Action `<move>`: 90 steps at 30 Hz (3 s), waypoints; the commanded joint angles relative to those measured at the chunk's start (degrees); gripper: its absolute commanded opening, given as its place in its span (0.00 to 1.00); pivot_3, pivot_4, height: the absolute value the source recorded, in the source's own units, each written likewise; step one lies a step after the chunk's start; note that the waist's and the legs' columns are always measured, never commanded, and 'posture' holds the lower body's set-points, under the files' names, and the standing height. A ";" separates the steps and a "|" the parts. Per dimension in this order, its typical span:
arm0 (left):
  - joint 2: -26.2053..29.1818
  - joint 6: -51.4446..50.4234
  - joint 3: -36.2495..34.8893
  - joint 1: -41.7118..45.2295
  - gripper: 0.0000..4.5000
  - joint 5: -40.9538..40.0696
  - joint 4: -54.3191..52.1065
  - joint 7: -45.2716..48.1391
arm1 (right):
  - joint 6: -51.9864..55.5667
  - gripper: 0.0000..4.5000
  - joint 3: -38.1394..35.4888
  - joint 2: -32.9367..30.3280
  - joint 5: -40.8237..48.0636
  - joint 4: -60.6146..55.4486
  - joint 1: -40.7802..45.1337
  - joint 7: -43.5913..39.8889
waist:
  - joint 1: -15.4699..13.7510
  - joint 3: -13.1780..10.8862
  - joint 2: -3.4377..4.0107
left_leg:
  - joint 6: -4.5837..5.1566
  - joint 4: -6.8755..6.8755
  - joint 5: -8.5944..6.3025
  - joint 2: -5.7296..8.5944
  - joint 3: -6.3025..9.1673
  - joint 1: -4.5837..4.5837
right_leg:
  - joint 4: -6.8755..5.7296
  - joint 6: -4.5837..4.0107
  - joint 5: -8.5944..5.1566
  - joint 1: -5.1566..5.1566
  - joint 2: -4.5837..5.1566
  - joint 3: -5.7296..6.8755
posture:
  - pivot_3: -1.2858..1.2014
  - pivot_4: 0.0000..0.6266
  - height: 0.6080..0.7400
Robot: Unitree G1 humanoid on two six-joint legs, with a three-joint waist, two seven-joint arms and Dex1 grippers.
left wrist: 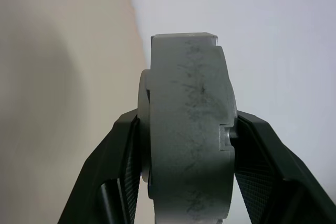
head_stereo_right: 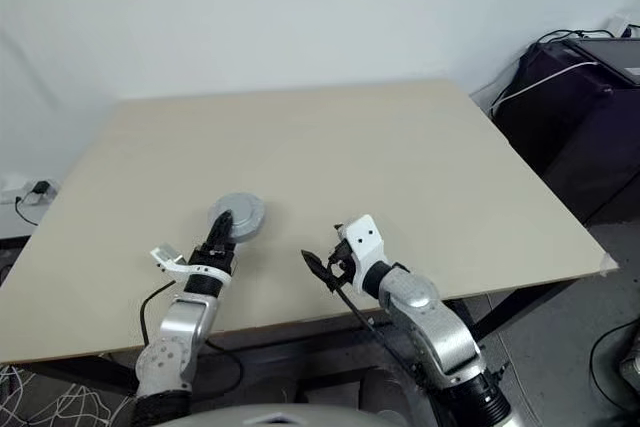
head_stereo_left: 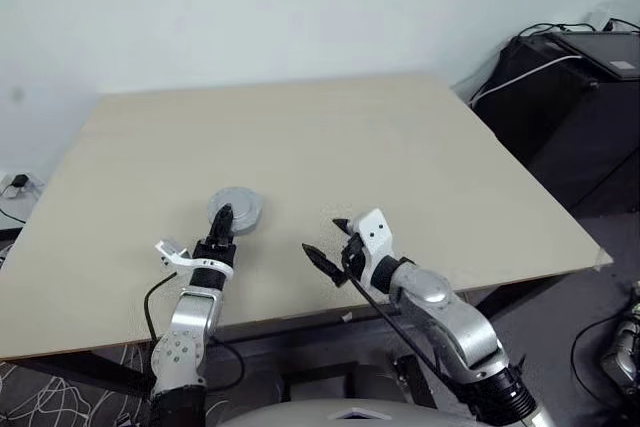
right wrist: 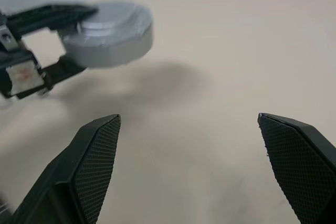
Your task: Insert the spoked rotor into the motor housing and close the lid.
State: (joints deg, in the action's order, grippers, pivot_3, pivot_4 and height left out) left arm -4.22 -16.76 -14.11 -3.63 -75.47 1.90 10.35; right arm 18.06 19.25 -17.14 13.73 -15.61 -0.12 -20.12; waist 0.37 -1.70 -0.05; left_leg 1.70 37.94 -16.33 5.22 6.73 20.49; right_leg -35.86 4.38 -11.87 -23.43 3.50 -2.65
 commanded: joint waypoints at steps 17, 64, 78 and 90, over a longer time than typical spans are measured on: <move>-3.38 10.70 -10.20 27.66 0.47 13.86 26.90 -4.72 | -14.03 1.00 -4.29 3.95 -1.89 4.84 -5.07 -4.41 | -2.49 -0.04 -0.34 | 0.00 0.10 0.08 0.03 -0.02 -0.01 | 0.02 -0.23 0.29 0.09 -0.11 -0.05 | 0.52 0.00 1.00; 2.30 -8.29 11.40 -5.03 0.99 37.79 -12.85 -8.69 | -11.58 1.00 -9.38 7.19 -2.92 3.67 -9.20 0.17 | -1.96 0.22 0.00 | 0.04 -0.01 -0.34 -0.11 -0.09 -0.91 | -0.01 -0.35 -0.17 0.73 -0.07 -0.02 | 0.52 0.00 1.00; 7.47 28.43 21.13 -8.65 0.99 74.47 -2.59 -8.53 | -21.01 1.00 -12.21 9.53 -10.80 4.52 -16.66 8.80 | -2.19 0.19 0.18 | 0.00 -0.11 -0.34 -0.17 -0.11 -0.88 | -0.01 -0.41 -0.22 0.65 -0.05 -0.01 | 0.52 0.00 1.00; 4.27 38.37 19.23 -10.50 0.99 77.56 1.15 -11.72 | -23.26 1.00 -13.78 13.26 -12.94 4.67 -17.19 14.27 | -2.14 0.12 0.27 | 0.03 -0.12 -0.36 -0.18 -0.08 -0.86 | -0.03 -0.38 -0.24 0.64 -0.01 0.06 | 0.52 0.00 1.00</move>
State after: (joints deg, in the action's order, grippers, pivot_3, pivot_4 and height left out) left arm 0.24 19.61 5.46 -14.87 1.52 3.63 -0.89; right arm -3.67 5.95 -4.11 1.01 -9.52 -18.26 -6.29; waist -1.77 -1.58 0.22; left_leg 1.73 37.83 -16.69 5.04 6.65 19.63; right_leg -35.89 4.00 -12.11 -22.79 3.48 -2.59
